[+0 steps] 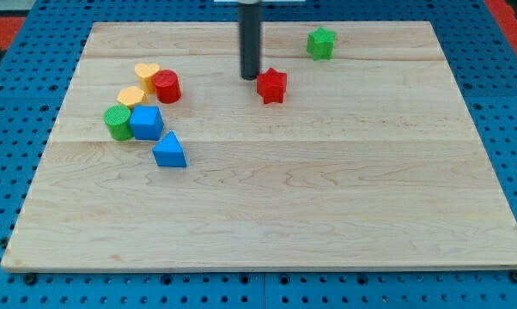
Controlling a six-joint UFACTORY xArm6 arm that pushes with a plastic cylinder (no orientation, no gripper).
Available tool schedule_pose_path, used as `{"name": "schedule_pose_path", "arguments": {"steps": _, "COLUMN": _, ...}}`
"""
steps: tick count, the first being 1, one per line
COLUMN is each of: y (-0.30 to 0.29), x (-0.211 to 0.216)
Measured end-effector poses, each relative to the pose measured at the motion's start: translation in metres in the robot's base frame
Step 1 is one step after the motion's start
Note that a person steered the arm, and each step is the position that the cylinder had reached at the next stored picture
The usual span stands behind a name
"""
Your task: Move the yellow blocks and a red circle to form a triangle
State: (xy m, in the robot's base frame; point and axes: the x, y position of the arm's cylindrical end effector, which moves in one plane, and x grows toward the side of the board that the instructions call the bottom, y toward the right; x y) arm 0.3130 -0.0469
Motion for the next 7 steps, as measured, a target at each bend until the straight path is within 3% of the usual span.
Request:
{"name": "schedule_pose_path", "arguments": {"steps": 1, "y": -0.012, "x": 0.041}}
{"name": "schedule_pose_path", "arguments": {"steps": 2, "y": -0.065, "x": 0.055}}
{"name": "schedule_pose_path", "arguments": {"steps": 4, "y": -0.164, "x": 0.040}}
{"name": "schedule_pose_path", "arguments": {"steps": 5, "y": -0.156, "x": 0.019}}
{"name": "schedule_pose_path", "arguments": {"steps": 7, "y": -0.081, "x": 0.019}}
